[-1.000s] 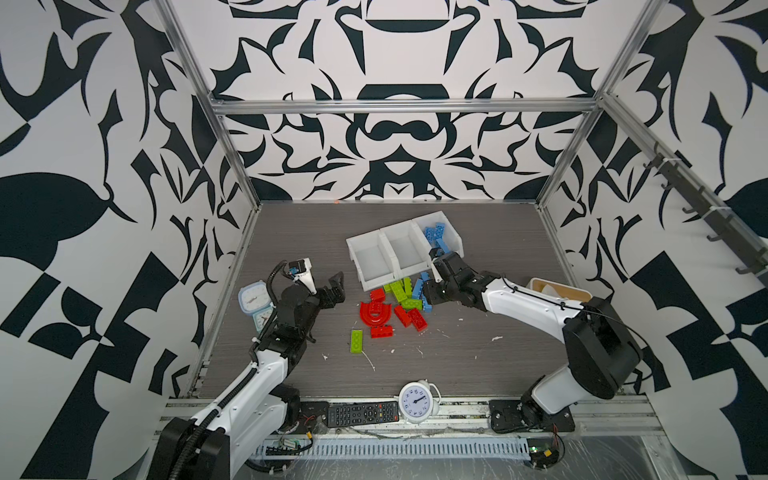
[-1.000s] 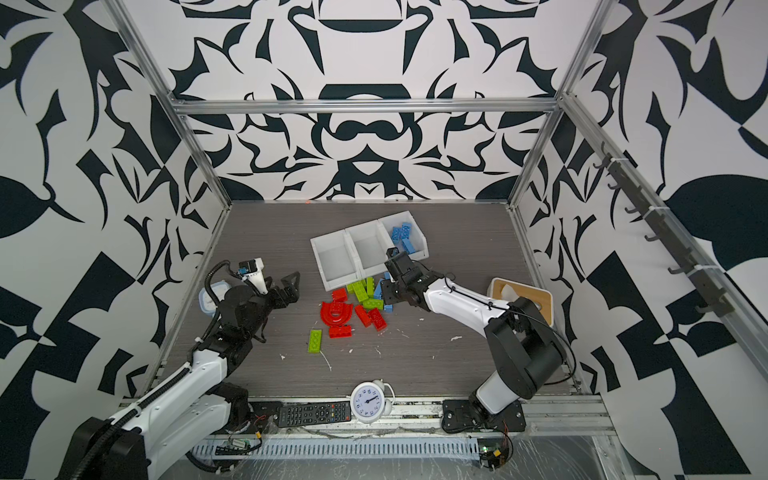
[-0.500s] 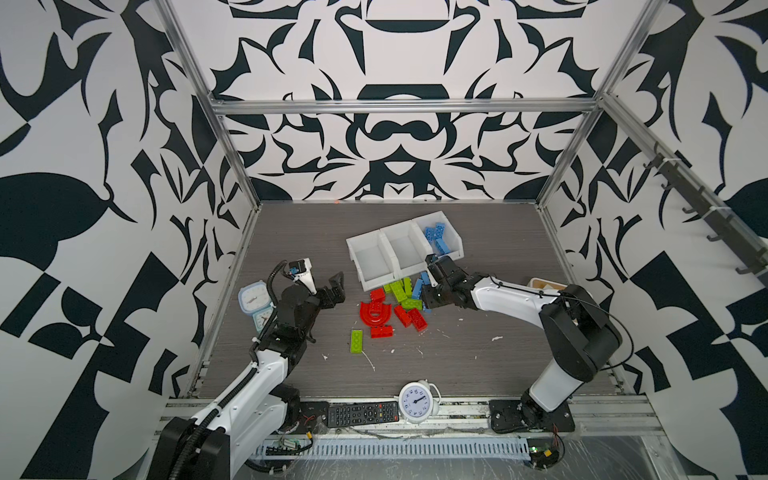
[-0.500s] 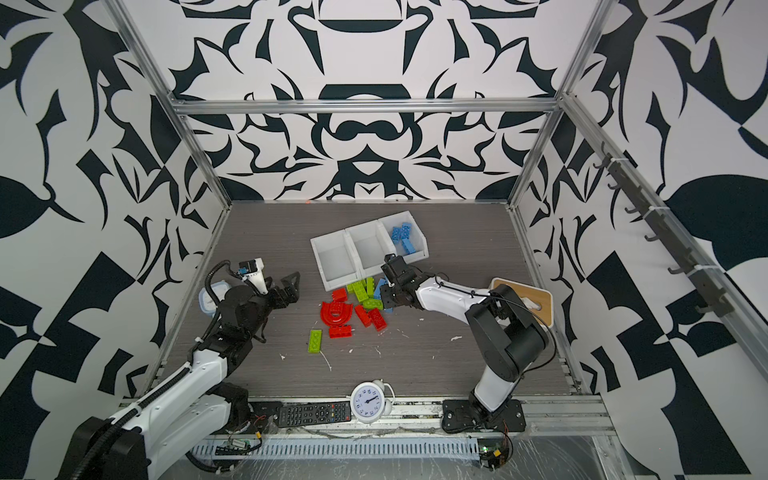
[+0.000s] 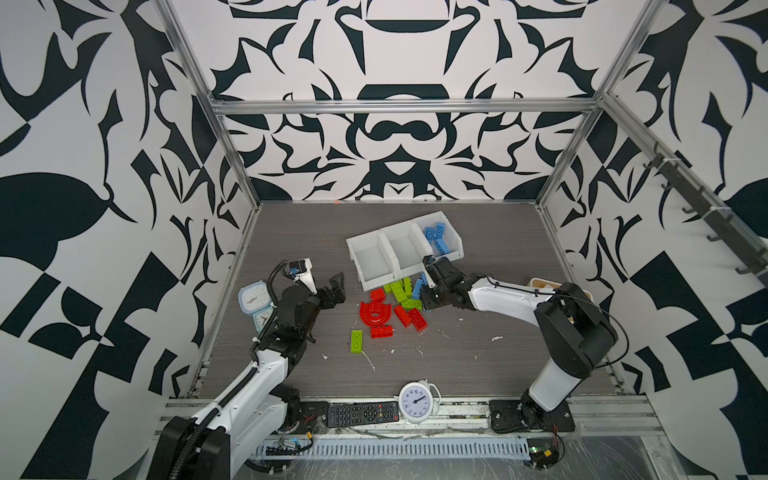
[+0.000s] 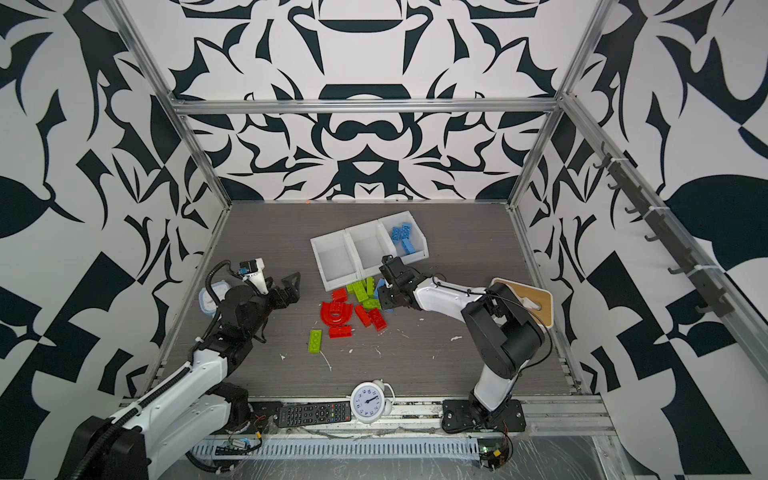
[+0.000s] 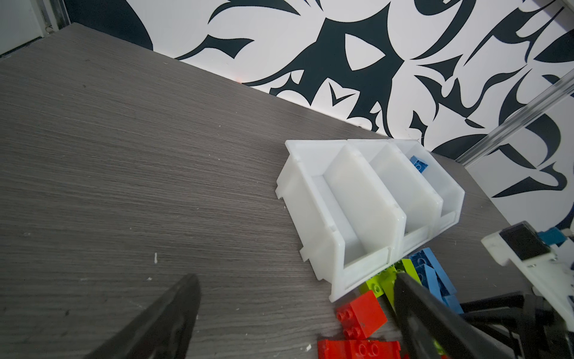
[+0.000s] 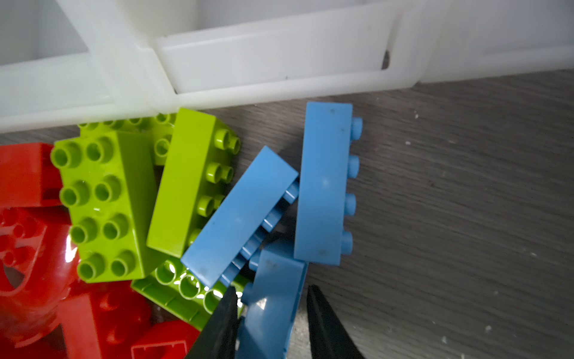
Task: Sort the legos into containers by color
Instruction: 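Close the right gripper on a blue brick at the pile edge, then carry the blue brick into the blue-brick compartment and release it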
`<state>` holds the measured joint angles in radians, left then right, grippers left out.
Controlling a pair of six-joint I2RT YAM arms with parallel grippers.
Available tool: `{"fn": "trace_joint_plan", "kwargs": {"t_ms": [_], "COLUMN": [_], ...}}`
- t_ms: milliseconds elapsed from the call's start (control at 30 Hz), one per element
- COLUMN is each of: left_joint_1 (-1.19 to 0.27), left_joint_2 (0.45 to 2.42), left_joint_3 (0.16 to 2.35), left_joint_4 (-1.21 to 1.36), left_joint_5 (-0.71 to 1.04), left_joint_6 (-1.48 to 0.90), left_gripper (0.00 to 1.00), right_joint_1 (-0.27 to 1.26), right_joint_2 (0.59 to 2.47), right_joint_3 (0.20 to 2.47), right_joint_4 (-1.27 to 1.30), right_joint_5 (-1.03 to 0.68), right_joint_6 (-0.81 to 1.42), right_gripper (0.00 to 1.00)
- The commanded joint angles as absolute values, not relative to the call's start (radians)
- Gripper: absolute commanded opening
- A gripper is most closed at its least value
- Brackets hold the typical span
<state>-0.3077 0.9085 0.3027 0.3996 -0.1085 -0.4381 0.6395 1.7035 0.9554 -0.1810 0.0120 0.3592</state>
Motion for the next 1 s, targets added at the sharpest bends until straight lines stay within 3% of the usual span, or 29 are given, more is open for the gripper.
{"fn": "trace_joint_plan", "kwargs": {"t_ms": [0, 300, 767, 967], "left_joint_1": [-0.305, -0.305, -0.305, -0.305], "left_joint_2": [0.907, 0.907, 0.907, 0.902], "left_joint_3": [0.323, 0.322, 0.324, 0.324], "left_joint_4": [0.402, 0.399, 0.396, 0.395], "left_joint_5": [-0.118, -0.121, -0.120, -0.120], "left_joint_6": [-0.447, -0.447, -0.448, -0.448], "left_gripper": [1.00, 1.00, 1.00, 1.00], "right_joint_1": [0.644, 0.614, 0.612, 0.613], "right_joint_2": [1.704, 1.634, 1.549, 1.571], "right_joint_3": [0.945, 0.870, 0.884, 0.923], "right_joint_4": [-0.182, -0.138, -0.199, -0.266], "right_joint_5": [0.035, 0.007, 0.055, 0.096], "right_joint_6": [0.350, 0.344, 0.317, 0.289], "right_gripper": [0.37, 0.35, 0.51, 0.51]}}
